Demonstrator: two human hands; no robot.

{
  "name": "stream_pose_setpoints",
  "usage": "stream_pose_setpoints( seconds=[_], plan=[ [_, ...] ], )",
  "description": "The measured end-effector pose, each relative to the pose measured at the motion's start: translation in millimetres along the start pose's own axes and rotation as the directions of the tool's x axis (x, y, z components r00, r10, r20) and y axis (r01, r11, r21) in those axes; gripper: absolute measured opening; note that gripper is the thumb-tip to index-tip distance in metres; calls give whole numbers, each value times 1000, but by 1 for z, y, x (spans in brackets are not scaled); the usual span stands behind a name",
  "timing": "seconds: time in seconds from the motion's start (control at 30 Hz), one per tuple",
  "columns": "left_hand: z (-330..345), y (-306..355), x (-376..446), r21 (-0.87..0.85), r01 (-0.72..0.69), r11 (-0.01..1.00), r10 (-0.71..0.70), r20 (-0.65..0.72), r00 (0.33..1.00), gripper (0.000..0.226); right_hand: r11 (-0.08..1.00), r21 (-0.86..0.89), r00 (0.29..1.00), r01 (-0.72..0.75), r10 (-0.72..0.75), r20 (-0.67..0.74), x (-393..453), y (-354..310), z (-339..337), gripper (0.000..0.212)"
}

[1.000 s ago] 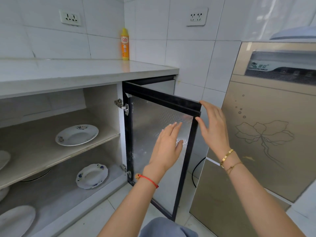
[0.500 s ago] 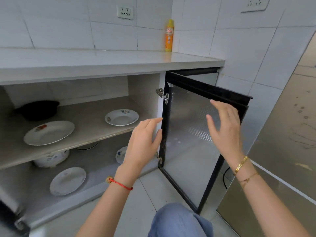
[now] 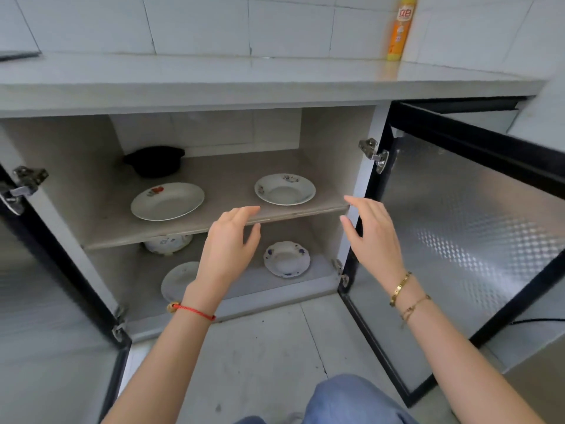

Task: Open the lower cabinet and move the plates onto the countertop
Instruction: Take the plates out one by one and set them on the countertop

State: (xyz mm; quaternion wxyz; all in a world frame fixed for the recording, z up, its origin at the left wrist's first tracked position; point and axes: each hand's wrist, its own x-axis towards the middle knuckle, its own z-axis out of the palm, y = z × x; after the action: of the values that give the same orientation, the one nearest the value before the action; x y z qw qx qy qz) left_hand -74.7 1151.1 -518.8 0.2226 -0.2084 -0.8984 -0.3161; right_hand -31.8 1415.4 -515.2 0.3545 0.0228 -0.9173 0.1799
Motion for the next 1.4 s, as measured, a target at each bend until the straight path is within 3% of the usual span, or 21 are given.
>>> stream_pose_setpoints(
  seconds=[0.37, 0.7, 0.8, 1.0, 1.2, 1.4],
  plan=[
    [85, -83, 106, 167, 144, 975, -157, 68, 985, 37, 995, 37, 979, -96, 88, 187, 92, 77, 133, 36],
    [164, -132, 204, 213, 363, 907, -405, 206, 891, 41, 963, -24, 917, -270, 264, 299, 157, 133, 231, 38],
    [177, -139, 216, 191, 385, 903, -425, 264, 866, 41, 930, -9, 871, -366, 346, 349, 167, 140, 240, 36],
    [190, -146, 220, 66, 415, 907, -414, 317, 853, 32, 882, 91, 806, -462, 374, 460, 178, 140, 243, 25],
    [182, -142, 197, -38, 423, 905, -396, 284, 873, 25, 868, 124, 803, -480, 379, 459, 162, 131, 232, 21],
    [155, -129, 145, -113, 371, 922, -343, 209, 916, 14, 870, 196, 846, -452, 349, 404, 116, 112, 210, 8]
  ],
)
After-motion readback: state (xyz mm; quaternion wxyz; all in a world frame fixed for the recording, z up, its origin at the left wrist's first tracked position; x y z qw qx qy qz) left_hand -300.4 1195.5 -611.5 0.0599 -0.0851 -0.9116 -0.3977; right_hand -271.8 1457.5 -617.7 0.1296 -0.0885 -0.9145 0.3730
